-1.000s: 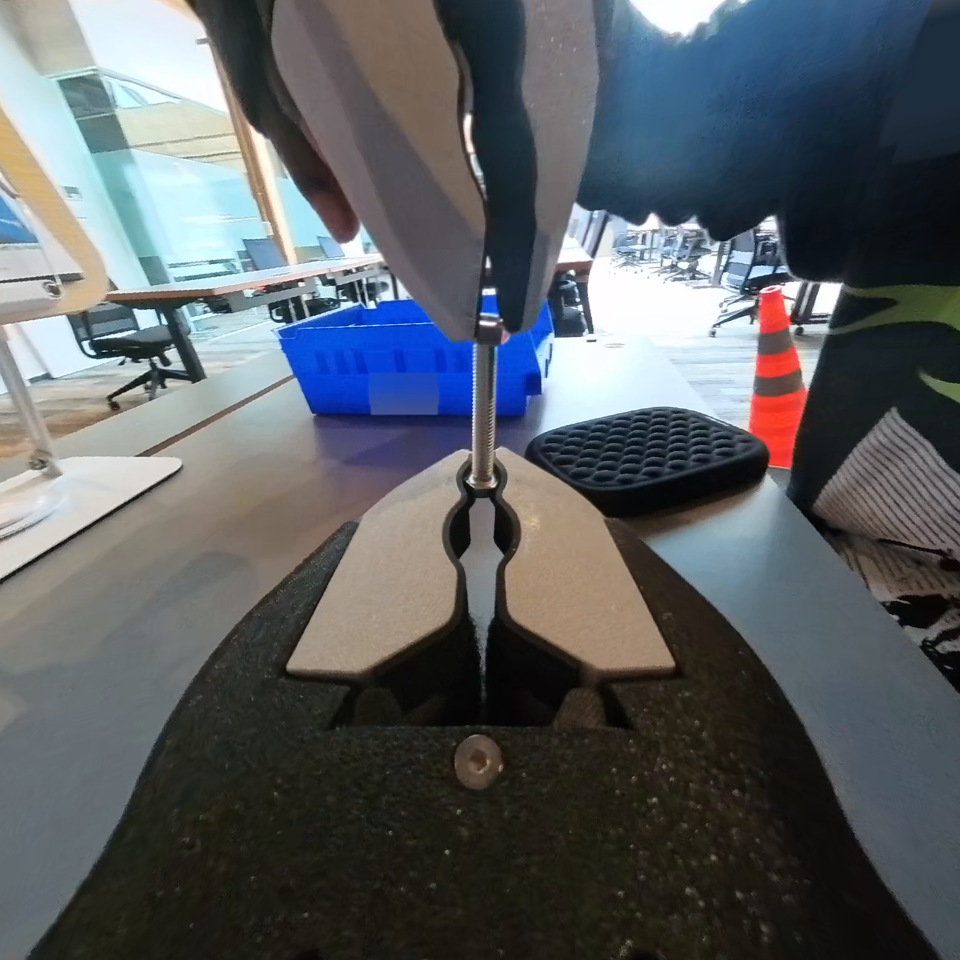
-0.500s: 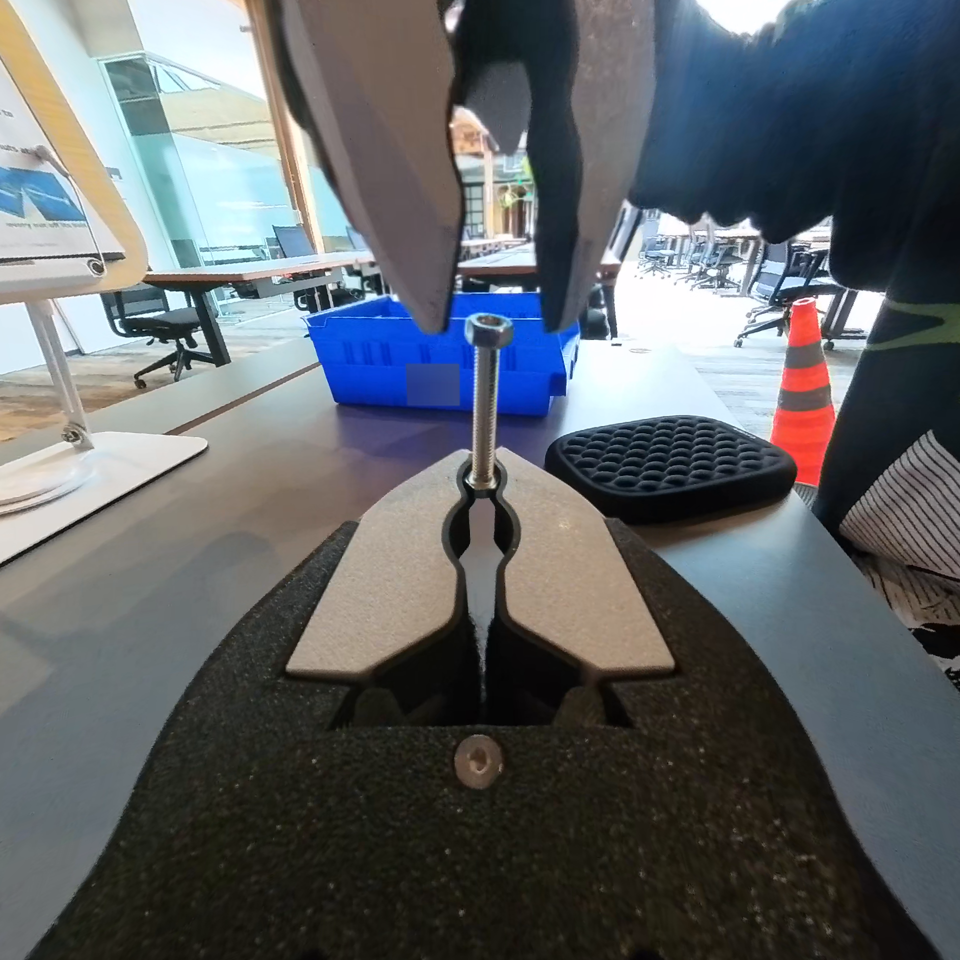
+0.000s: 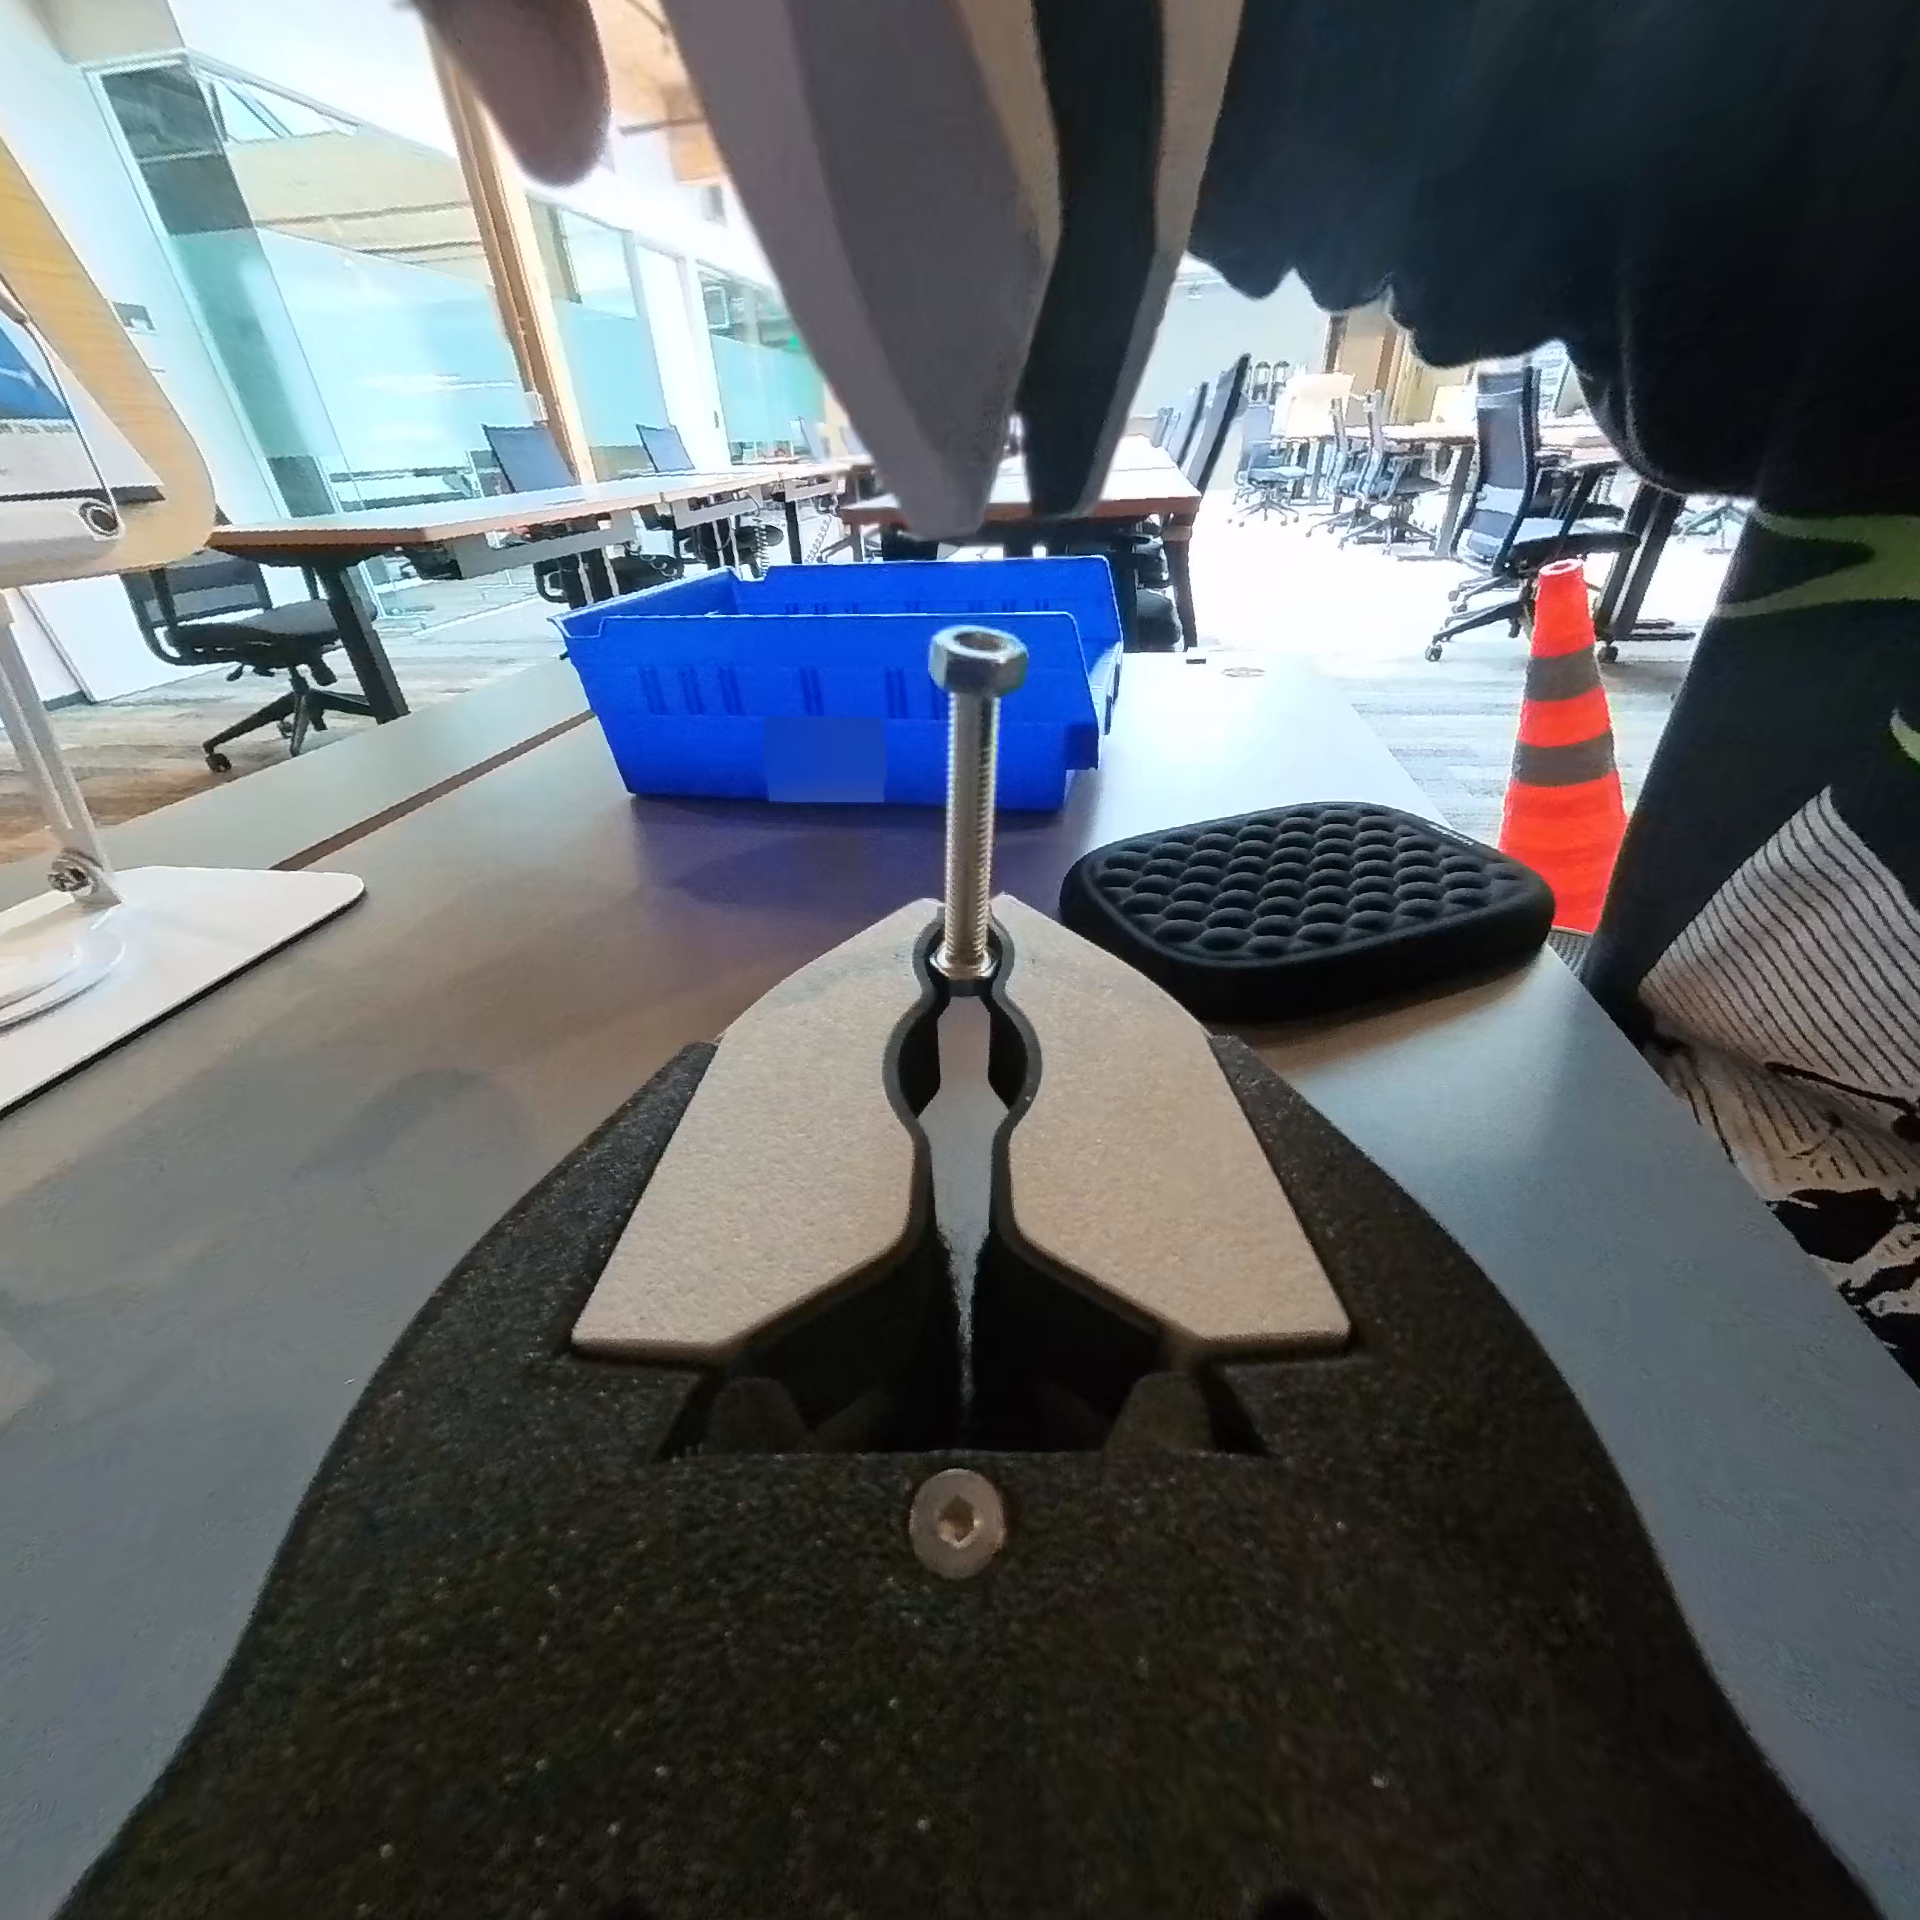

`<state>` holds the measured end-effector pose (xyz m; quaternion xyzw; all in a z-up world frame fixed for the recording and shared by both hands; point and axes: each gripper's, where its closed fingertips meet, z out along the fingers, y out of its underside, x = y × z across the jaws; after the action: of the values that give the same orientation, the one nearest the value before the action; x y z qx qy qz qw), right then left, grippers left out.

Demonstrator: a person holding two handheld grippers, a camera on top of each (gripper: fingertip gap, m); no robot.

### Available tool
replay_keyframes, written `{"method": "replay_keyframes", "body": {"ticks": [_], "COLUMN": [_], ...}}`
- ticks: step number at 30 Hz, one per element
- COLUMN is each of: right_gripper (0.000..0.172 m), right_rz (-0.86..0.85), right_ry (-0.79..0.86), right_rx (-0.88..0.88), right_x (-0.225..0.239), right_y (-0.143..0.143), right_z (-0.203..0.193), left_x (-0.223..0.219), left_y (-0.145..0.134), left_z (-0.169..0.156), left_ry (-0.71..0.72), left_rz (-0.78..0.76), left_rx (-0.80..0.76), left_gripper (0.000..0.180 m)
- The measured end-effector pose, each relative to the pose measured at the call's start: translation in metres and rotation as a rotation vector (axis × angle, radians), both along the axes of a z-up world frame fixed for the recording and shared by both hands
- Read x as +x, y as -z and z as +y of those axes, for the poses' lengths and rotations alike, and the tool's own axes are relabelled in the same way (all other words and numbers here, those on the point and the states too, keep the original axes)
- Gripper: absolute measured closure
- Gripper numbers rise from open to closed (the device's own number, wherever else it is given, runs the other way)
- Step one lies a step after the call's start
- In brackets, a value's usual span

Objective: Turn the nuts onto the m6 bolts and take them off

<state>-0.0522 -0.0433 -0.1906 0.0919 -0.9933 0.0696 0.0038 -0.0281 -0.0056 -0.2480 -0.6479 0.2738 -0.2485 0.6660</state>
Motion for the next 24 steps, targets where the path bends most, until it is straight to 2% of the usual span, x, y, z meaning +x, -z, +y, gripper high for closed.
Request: {"method": "replay_keyframes", "body": {"ticks": [13, 24], "right_gripper": [0.161, 0.162], "right_rz": [-0.011, 0.079], "right_ry": [-0.019, -0.034], "right_rx": [0.051, -0.064], "right_x": [0.002, -0.002], "right_y": [0.014, 0.009], "right_z": [0.004, 0.000], "left_x": [0.000, -0.002], "left_y": [0.000, -0.006], "left_z": [-0.001, -0.004], "left_ry": [0.005, 0.020], "left_rz": [0.001, -0.044], "left_rx": [0.004, 0.023], "left_gripper": [0.177, 0.177]}}
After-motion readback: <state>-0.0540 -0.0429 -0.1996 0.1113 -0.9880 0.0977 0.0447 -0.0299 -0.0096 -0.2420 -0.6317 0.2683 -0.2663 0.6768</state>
